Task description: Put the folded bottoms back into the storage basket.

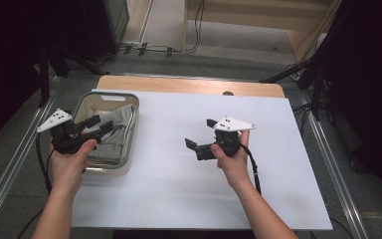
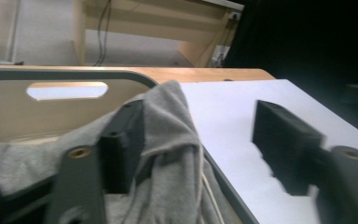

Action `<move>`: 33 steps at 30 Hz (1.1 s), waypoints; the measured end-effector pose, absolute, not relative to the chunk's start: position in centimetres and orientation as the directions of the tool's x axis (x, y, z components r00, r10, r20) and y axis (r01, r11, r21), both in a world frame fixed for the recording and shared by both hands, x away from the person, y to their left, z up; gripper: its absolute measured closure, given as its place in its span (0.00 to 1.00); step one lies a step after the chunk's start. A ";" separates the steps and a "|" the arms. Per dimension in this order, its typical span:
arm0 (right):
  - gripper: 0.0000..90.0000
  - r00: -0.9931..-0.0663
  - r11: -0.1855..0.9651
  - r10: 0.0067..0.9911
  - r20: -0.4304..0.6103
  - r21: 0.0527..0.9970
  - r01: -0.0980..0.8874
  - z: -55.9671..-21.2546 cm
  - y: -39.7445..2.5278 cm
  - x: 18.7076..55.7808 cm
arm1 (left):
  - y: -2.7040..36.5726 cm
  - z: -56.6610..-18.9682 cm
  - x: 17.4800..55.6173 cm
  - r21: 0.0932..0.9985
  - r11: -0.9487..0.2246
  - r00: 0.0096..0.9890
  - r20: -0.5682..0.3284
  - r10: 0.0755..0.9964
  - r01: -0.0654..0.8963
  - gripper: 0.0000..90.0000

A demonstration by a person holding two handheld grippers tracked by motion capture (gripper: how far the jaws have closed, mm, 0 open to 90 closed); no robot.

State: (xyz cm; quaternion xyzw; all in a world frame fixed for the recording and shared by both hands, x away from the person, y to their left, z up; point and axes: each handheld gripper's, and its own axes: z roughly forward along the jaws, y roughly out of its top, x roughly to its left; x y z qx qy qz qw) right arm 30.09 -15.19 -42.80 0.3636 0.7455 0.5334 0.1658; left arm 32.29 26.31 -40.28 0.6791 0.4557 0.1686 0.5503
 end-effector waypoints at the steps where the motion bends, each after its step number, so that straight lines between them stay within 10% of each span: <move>1: 0.00 -0.676 0.168 0.724 0.137 0.916 0.365 -42.9 -15.5 29.8 | 26.2 -40.3 32.6 0.899 0.016 0.526 -0.270 0.807 0.437 0.51; 16: 0.00 -0.639 0.143 0.757 0.135 0.920 0.365 -44.1 -21.2 26.3 | 23.5 -40.6 36.2 0.855 -0.049 0.514 -0.264 0.816 0.516 0.97; 33: 0.00 -0.605 0.125 0.785 0.132 0.924 0.363 -44.7 -25.7 22.8 | 22.1 -41.4 38.1 0.844 -0.063 0.509 -0.259 0.821 0.532 1.00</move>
